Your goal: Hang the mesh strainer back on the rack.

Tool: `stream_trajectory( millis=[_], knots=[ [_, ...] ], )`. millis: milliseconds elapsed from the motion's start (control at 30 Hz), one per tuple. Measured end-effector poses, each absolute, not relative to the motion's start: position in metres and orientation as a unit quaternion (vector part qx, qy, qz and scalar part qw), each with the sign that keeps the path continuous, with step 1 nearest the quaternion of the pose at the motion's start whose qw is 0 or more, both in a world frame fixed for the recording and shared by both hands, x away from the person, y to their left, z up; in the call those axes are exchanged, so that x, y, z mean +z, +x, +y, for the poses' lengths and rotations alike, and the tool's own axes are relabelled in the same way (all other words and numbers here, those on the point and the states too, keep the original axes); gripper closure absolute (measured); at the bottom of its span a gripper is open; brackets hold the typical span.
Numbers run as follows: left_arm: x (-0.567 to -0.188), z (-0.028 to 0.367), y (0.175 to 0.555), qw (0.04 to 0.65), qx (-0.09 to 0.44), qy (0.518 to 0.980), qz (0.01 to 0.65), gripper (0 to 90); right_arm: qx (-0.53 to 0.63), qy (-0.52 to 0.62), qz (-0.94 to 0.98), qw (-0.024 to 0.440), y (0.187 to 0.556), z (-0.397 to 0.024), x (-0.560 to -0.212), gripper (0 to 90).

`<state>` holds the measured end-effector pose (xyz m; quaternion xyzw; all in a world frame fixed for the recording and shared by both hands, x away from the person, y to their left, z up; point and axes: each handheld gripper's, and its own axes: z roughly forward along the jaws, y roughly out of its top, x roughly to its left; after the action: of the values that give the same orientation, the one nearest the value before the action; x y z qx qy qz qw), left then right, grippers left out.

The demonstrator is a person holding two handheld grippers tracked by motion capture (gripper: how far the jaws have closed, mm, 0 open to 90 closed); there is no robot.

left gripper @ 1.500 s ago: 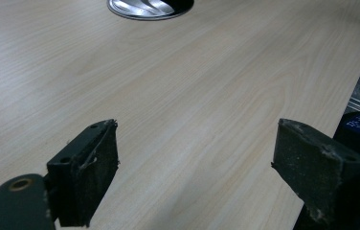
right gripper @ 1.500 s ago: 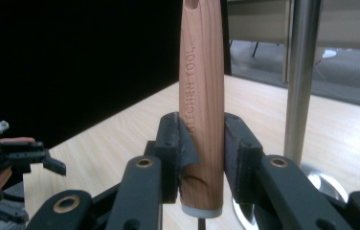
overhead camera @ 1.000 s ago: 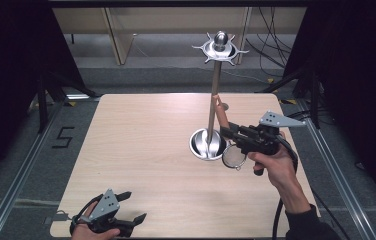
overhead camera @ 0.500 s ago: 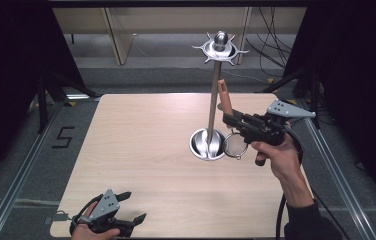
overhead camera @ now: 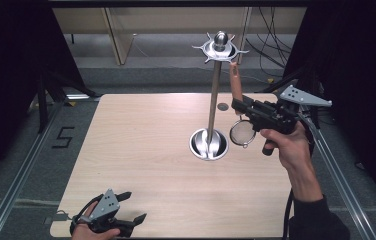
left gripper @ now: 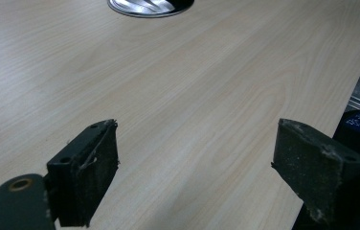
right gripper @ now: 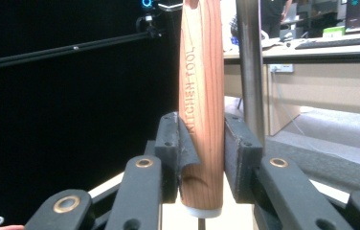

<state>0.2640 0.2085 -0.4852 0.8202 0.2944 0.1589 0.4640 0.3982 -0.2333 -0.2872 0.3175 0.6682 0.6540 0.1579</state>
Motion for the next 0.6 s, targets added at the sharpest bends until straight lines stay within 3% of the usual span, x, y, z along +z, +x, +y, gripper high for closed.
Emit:
stream_trajectory(
  millis=[600],
  knots=[
    [-0.485,0.209,0.264,0.463,0.160,0.821,0.294,15.2,0.648,0.328,0.669,0.157,0.414,-0.232,-0.280,71.4]
  ],
)
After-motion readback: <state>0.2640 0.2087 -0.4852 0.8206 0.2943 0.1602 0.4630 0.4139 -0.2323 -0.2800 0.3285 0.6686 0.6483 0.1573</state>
